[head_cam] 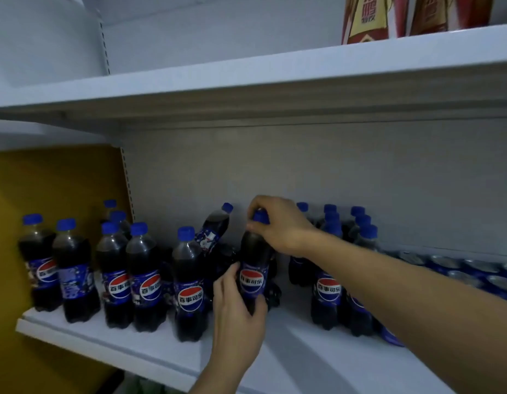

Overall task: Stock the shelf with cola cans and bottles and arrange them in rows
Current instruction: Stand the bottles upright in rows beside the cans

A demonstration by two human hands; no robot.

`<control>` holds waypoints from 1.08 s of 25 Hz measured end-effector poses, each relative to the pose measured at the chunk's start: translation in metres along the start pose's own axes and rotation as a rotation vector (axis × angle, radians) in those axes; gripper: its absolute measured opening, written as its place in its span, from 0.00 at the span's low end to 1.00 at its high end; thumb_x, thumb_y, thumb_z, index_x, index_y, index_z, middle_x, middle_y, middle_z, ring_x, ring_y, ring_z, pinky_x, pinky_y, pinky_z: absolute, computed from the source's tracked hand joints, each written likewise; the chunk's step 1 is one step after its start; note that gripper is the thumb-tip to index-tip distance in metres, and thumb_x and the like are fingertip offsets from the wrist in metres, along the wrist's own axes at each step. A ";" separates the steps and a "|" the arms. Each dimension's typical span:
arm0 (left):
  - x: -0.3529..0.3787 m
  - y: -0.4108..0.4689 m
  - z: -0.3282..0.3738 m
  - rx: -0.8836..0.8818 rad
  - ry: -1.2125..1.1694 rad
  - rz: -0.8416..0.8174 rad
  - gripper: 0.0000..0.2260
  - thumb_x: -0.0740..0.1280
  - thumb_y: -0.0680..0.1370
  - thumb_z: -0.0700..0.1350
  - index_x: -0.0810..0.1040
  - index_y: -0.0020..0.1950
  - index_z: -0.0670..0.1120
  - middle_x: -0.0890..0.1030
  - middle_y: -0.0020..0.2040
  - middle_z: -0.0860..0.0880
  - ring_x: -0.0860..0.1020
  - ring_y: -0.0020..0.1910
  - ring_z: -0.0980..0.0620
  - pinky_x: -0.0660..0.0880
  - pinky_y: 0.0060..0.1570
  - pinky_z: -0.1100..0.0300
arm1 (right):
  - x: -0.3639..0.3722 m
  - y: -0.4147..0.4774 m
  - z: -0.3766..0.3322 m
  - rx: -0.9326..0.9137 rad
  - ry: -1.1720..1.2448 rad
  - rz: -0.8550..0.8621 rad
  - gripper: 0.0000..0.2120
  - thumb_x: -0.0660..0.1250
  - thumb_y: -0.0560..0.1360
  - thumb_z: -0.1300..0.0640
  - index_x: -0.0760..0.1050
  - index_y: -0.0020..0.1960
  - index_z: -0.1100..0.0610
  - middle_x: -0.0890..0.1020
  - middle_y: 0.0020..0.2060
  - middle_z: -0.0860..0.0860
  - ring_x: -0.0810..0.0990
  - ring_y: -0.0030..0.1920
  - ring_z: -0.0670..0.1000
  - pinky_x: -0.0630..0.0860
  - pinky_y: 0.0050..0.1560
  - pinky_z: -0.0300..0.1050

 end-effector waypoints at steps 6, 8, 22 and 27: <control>0.055 0.024 0.009 -0.047 -0.130 -0.047 0.31 0.71 0.78 0.39 0.64 0.78 0.53 0.69 0.69 0.56 0.67 0.66 0.62 0.64 0.65 0.64 | -0.058 0.008 0.007 -0.066 -0.061 0.084 0.04 0.72 0.77 0.53 0.77 0.49 0.48 0.80 0.46 0.44 0.78 0.45 0.43 0.70 0.40 0.32; 0.079 0.045 0.001 -0.026 -0.160 -0.071 0.30 0.73 0.77 0.37 0.68 0.75 0.53 0.72 0.65 0.57 0.69 0.65 0.61 0.67 0.67 0.62 | -0.059 0.024 0.026 -0.058 -0.134 0.070 0.04 0.72 0.77 0.54 0.77 0.50 0.50 0.80 0.46 0.45 0.78 0.45 0.43 0.72 0.43 0.34; 0.129 0.112 -0.041 0.092 0.018 -0.401 0.18 0.75 0.72 0.45 0.70 0.55 0.56 0.79 0.54 0.54 0.79 0.54 0.52 0.78 0.53 0.51 | -0.047 0.071 0.117 0.122 -0.299 -0.089 0.06 0.75 0.74 0.52 0.79 0.49 0.49 0.80 0.49 0.47 0.80 0.50 0.51 0.79 0.54 0.47; 0.134 0.119 -0.053 0.152 0.117 -0.553 0.24 0.74 0.73 0.40 0.69 0.66 0.52 0.80 0.60 0.51 0.79 0.60 0.52 0.77 0.59 0.55 | -0.038 0.065 0.122 0.147 -0.340 -0.128 0.11 0.78 0.71 0.50 0.80 0.49 0.51 0.77 0.42 0.42 0.77 0.43 0.44 0.73 0.45 0.39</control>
Point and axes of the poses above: each hand's wrist, its own y-axis towards the middle knuckle, its own x-axis out of the palm, z = x × y, the point moved 1 cm from there along y, towards the middle knuckle
